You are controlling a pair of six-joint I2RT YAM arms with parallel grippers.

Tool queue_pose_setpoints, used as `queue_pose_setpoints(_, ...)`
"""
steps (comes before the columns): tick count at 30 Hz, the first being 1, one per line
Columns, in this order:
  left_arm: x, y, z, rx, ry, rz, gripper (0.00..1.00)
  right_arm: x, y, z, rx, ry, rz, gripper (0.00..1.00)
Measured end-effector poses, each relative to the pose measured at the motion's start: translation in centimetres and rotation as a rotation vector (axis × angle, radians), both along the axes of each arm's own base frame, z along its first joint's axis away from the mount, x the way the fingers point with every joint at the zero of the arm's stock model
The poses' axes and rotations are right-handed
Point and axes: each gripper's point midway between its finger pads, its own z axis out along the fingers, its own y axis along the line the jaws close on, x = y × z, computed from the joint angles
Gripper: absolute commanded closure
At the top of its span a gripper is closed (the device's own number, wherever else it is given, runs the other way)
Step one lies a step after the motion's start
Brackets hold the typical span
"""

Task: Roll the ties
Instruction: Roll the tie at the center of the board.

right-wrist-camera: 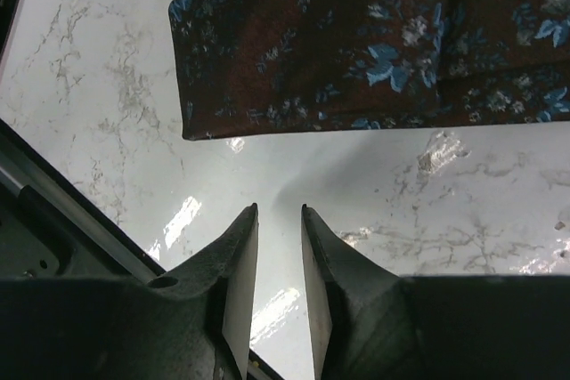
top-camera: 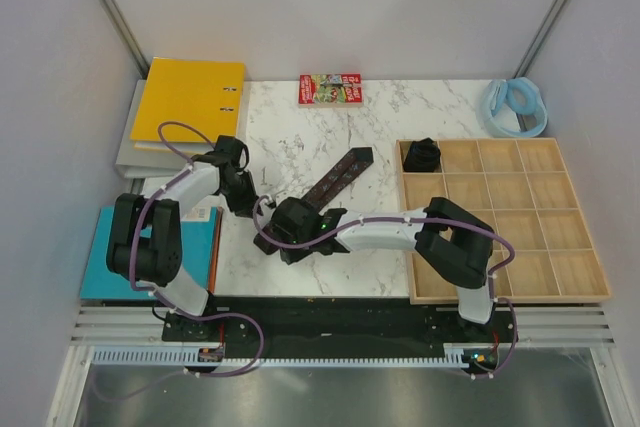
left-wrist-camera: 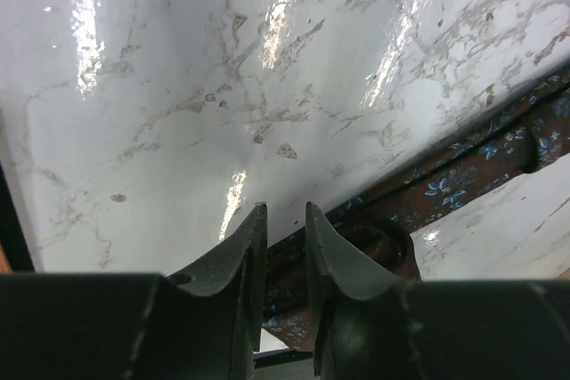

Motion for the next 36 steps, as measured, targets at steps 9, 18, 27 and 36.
queue_pose_setpoints(9, -1.6, -1.6, -1.1, -0.093, 0.071, -0.055, 0.75, 1.3, 1.1, -1.5, -0.035, -0.066, 0.021, 0.63)
queue_pose_setpoints(18, -4.9, -2.4, -2.4, -0.148, 0.154, -0.08, 0.77, 2.3, 2.2, -1.5, -0.004, -0.127, 0.045, 0.62)
queue_pose_setpoints(27, -4.7, -2.6, -2.4, -0.159, 0.141, -0.085, 0.78, 2.9, 3.1, -1.5, 0.039, -0.177, 0.07, 0.6)
queue_pose_setpoints(36, -4.6, -2.3, -2.1, -0.147, 0.145, -0.082, 0.7, 2.6, 2.8, -1.3, 0.066, -0.191, 0.086, 0.51)
